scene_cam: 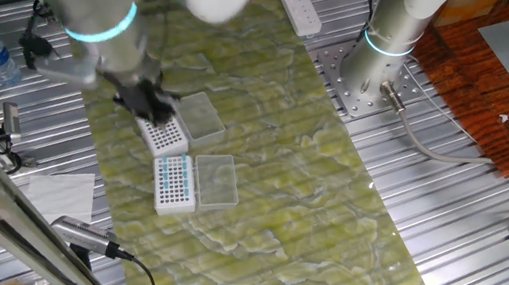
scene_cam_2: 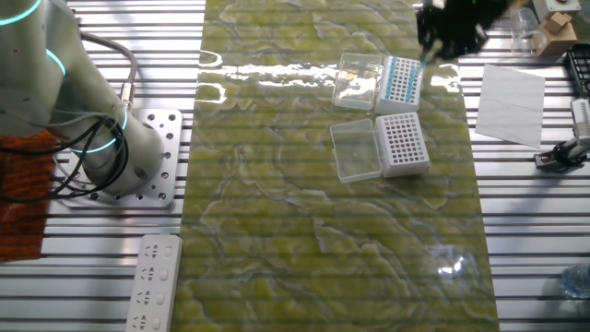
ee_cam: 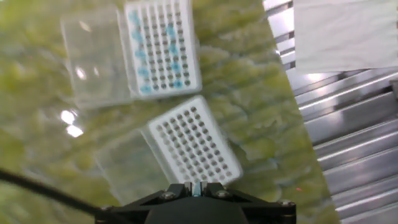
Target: Transfer all medium pipette tips from one holder to another
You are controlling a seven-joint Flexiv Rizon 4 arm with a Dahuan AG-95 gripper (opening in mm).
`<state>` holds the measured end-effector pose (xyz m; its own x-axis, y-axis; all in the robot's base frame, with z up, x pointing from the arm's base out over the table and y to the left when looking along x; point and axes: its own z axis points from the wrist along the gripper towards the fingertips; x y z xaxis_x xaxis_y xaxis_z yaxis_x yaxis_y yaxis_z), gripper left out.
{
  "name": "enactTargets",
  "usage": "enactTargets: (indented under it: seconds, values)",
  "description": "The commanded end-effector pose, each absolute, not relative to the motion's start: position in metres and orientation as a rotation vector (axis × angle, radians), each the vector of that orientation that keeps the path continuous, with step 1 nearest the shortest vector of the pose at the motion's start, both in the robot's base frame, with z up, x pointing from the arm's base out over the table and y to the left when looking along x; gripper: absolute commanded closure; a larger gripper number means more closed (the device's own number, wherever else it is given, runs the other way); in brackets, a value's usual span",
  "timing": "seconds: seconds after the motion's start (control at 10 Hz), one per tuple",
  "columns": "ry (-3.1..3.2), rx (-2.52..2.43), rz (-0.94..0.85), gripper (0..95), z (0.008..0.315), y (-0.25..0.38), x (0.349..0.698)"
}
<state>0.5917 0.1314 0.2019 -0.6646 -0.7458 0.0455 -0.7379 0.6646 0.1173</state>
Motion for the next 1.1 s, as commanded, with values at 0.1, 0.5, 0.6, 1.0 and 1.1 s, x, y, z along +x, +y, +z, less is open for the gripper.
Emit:
enactTargets:
  seconds: [0.1,0.5,0.6,1.0,1.1]
  values:
    - [-2.947,1.028,-0.123,95.0,0.189,0.189,0.591]
    - [-3.0,0.982,-0.093,95.0,0.174,0.213,0.592]
    - [-3.006,0.998,-0.086,95.0,0.168,0.213,0.598]
    - [-3.005,1.04,-0.064,95.0,0.154,0.21,0.607]
    - [-3.005,1.04,-0.064,95.0,0.154,0.21,0.607]
